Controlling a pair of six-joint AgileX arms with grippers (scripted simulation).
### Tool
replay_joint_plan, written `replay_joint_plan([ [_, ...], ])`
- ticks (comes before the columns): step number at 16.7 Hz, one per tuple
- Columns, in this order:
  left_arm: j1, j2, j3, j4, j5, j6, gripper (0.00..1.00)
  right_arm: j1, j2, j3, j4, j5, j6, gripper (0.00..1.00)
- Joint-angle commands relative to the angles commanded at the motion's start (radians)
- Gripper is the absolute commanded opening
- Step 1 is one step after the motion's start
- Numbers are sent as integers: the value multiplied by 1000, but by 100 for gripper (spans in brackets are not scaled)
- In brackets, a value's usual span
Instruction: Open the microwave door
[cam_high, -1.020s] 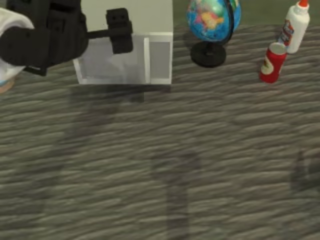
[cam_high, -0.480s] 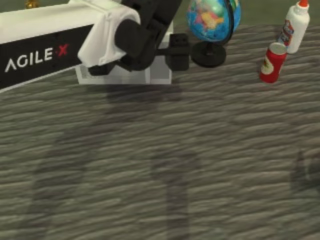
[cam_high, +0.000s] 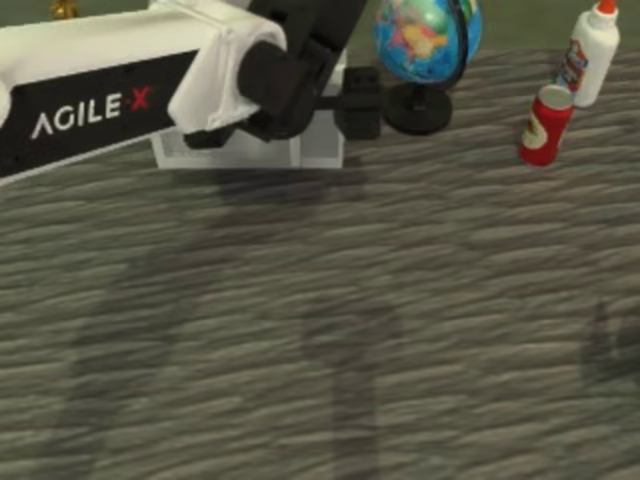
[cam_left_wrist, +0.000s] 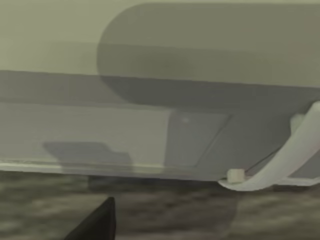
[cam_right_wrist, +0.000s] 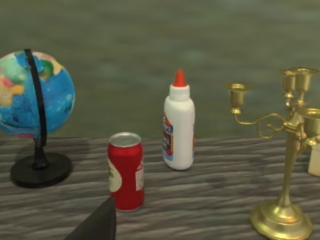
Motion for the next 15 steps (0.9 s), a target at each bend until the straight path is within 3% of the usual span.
replay_joint_plan([
  [9, 52, 180, 62, 127, 33, 46, 100, 0, 0, 0, 0, 0, 0, 100],
  [15, 52, 180, 62, 127, 33, 46, 55, 0, 0, 0, 0, 0, 0, 100],
])
